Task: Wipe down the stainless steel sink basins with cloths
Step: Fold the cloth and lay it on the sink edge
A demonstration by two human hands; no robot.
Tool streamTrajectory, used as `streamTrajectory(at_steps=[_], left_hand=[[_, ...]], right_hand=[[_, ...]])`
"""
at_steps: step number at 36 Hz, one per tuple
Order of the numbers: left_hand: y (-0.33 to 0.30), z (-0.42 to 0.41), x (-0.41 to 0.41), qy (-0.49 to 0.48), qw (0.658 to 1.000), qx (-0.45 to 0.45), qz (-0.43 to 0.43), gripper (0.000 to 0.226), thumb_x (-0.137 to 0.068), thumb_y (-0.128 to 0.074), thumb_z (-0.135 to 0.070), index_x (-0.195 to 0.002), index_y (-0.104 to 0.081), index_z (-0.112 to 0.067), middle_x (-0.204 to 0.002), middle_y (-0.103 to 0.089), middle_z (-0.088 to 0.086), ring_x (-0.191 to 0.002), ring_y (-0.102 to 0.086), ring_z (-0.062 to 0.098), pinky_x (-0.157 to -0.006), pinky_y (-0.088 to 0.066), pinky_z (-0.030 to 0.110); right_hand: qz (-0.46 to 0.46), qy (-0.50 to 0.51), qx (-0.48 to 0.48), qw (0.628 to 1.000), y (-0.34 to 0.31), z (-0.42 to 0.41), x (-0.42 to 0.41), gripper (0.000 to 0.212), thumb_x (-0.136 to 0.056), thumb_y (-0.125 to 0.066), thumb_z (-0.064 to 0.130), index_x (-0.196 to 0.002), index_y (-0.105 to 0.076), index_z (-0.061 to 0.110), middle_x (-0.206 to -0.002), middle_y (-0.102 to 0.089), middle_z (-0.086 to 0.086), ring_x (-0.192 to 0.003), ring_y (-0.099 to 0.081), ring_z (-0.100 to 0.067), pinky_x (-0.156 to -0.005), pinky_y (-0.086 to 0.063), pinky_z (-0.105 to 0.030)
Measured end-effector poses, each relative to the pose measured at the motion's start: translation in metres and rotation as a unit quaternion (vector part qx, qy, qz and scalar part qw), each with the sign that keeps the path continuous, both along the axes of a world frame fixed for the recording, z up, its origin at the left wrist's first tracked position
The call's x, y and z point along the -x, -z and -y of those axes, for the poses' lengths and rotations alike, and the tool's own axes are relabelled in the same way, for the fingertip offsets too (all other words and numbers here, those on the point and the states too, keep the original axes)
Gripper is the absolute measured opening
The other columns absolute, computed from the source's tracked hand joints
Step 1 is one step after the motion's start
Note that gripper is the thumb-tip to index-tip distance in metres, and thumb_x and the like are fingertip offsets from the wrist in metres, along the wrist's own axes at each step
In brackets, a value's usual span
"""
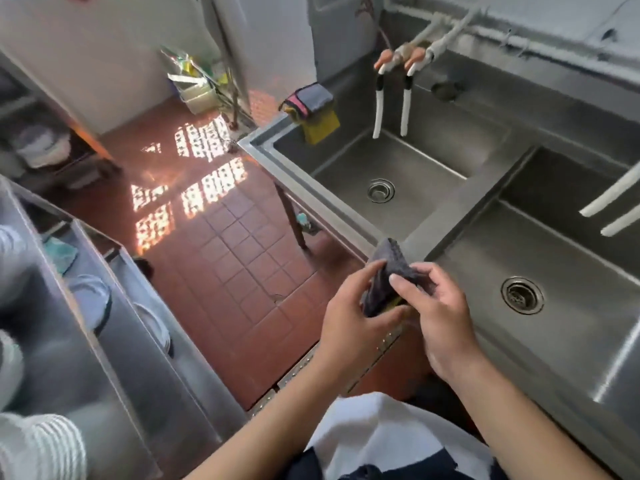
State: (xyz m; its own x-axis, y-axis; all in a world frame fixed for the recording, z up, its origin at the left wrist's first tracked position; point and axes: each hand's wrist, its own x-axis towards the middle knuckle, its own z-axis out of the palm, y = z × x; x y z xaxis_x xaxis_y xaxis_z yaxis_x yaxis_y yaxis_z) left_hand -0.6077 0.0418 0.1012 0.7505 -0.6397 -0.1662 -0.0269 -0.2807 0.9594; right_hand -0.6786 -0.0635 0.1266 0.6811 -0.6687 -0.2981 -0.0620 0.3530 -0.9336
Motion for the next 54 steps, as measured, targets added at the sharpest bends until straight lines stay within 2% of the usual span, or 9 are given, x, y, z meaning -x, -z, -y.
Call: streamTrajectory(at_steps=[4,13,17,28,39,45,50,52,54], left_hand=[[-0.004,-0.024,-0.06,-0.064,0.997,0.03,0.003,0.061,-0.075,-0.076,-0.018,-0.13,-0.061,-0.04,-0.125,-0.065,-0.017,-0.117,-0.063,0.007,-0.099,-0.053,0.04],[0.006,-0.018,-0.225,-0.148,0.983,0.064,-0.083,0.042,-0.082,-0.071,-0.006,-0.118,-0.073,-0.028,-0.117,-0.072,0.003,-0.109,-0.069,0.023,-0.098,-0.054,0.046],[-0.009,-0.013,-0.31,-0.164,0.971,0.091,-0.147,0.029,-0.091,-0.064,0.005,-0.111,-0.074,-0.014,-0.098,-0.077,0.008,-0.088,-0.073,0.02,-0.076,-0.061,0.036],[-0.026,0.027,-0.535,-0.209,0.973,0.031,-0.095,0.034,-0.097,-0.058,-0.003,-0.093,-0.074,-0.033,-0.092,-0.075,-0.006,-0.094,-0.068,0.02,-0.081,-0.061,0.05],[0.019,0.119,-0.722,0.052,0.991,-0.038,-0.118,0.027,-0.096,-0.056,0.003,-0.108,-0.068,-0.016,-0.099,-0.069,0.004,-0.087,-0.064,0.017,-0.059,-0.056,0.029],[0.031,0.189,-0.792,0.205,0.962,-0.081,-0.16,0.023,-0.096,-0.057,0.002,-0.11,-0.067,-0.013,-0.103,-0.065,0.014,-0.09,-0.063,0.025,-0.077,-0.057,0.058],[0.043,0.264,-0.849,0.253,0.943,-0.118,-0.181,0.025,-0.096,-0.06,-0.006,-0.119,-0.065,-0.013,-0.113,-0.067,0.014,-0.097,-0.066,0.028,-0.073,-0.061,0.045],[0.061,0.293,-0.858,0.247,0.945,-0.168,-0.135,0.034,-0.097,-0.062,-0.014,-0.13,-0.057,-0.016,-0.123,-0.064,0.012,-0.099,-0.065,0.028,-0.074,-0.062,0.045],[0.083,0.309,-0.861,0.283,0.918,-0.273,0.052,0.053,-0.097,-0.06,-0.029,-0.145,-0.041,-0.02,-0.137,-0.054,0.012,-0.115,-0.059,0.034,-0.091,-0.056,0.05]], right_hand=[[0.026,-0.033,-0.083,0.996,-0.007,-0.018,-0.063,0.015,-0.082,-0.069,0.024,-0.095,-0.067,0.016,-0.088,-0.071,-0.007,-0.077,-0.067,-0.018,-0.063,-0.054,-0.027],[0.002,-0.091,-0.003,0.996,0.015,0.005,-0.239,0.014,-0.093,-0.058,-0.004,-0.092,-0.061,0.01,-0.074,-0.069,0.002,-0.074,-0.064,-0.013,-0.071,-0.055,-0.03],[0.013,-0.115,-0.012,0.993,0.02,0.031,-0.327,0.018,-0.095,-0.055,-0.002,-0.09,-0.057,0.015,-0.078,-0.06,-0.013,-0.073,-0.051,-0.027,-0.07,-0.044,-0.042],[-0.006,-0.067,0.036,0.997,0.018,0.117,-0.513,0.021,-0.099,-0.051,0.002,-0.106,-0.056,0.021,-0.091,-0.072,-0.001,-0.085,-0.068,-0.012,-0.074,-0.056,-0.034],[-0.108,0.036,0.052,0.992,0.052,0.184,-0.596,0.028,-0.098,-0.05,0.0,-0.107,-0.063,0.023,-0.095,-0.071,-0.013,-0.084,-0.066,-0.022,-0.069,-0.054,-0.036],[-0.189,0.132,-0.017,0.973,0.068,0.22,-0.63,0.024,-0.095,-0.051,0.002,-0.101,-0.066,0.019,-0.098,-0.066,-0.015,-0.082,-0.06,-0.027,-0.062,-0.051,-0.035],[-0.231,0.179,-0.033,0.956,0.077,0.266,-0.668,0.02,-0.097,-0.053,0.007,-0.11,-0.067,0.013,-0.105,-0.067,-0.015,-0.085,-0.063,-0.026,-0.063,-0.055,-0.035],[-0.282,0.215,-0.018,0.935,0.086,0.281,-0.678,0.021,-0.098,-0.053,0.013,-0.116,-0.065,0.017,-0.116,-0.066,-0.01,-0.092,-0.062,-0.024,-0.071,-0.057,-0.038],[-0.357,0.21,0.044,0.909,0.098,0.285,-0.682,0.031,-0.099,-0.054,0.021,-0.129,-0.058,0.02,-0.127,-0.059,-0.003,-0.104,-0.059,-0.024,-0.081,-0.052,-0.033]])
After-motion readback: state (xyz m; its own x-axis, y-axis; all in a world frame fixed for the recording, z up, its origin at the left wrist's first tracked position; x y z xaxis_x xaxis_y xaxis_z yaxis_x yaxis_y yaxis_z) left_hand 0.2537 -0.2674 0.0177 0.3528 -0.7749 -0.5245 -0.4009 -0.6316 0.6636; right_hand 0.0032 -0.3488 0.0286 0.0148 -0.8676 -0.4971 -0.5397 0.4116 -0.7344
